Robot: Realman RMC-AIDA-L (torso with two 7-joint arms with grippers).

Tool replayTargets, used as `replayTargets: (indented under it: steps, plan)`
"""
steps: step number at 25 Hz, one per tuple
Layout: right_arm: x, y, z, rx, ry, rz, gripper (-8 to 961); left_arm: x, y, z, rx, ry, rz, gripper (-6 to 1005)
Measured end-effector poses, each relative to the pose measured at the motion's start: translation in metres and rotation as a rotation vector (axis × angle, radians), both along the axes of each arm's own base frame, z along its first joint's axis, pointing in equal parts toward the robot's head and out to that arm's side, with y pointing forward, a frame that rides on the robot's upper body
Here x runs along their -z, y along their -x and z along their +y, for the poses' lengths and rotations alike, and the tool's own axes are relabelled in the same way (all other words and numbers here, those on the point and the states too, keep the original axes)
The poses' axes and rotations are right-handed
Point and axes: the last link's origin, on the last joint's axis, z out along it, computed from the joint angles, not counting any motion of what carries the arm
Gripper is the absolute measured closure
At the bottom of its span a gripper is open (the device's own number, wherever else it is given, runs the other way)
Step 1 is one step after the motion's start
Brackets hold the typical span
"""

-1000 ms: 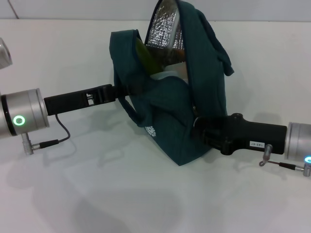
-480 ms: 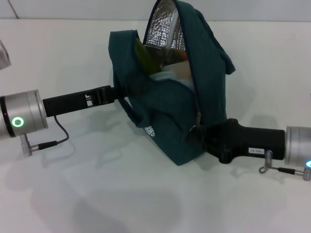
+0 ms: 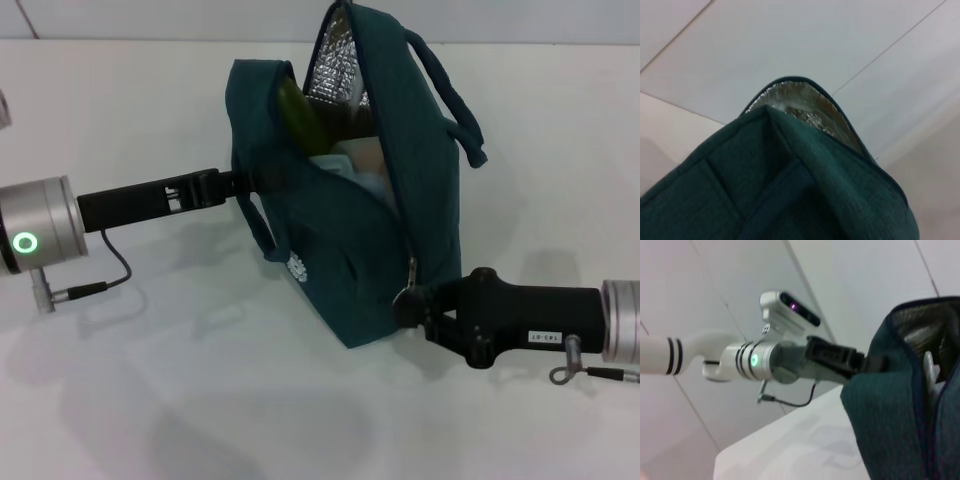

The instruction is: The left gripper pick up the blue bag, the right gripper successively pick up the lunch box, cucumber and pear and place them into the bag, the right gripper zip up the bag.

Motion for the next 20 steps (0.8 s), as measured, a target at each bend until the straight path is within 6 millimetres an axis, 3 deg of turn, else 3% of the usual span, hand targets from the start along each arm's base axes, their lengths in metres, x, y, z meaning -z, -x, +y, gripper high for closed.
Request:
replayTargets:
  steps: [12, 20]
  plan:
    - [0.005, 0.006, -0.005, -0.074, 0.058, -0.03, 932, -0.012, 0.003, 0.005, 0.015, -0.014, 0.031, 928]
    - [-0.014, -0.001, -0.004, -0.041, 0.027, 0.03, 932, -0.01, 0.003, 0.005, 0.009, -0.015, 0.033, 927]
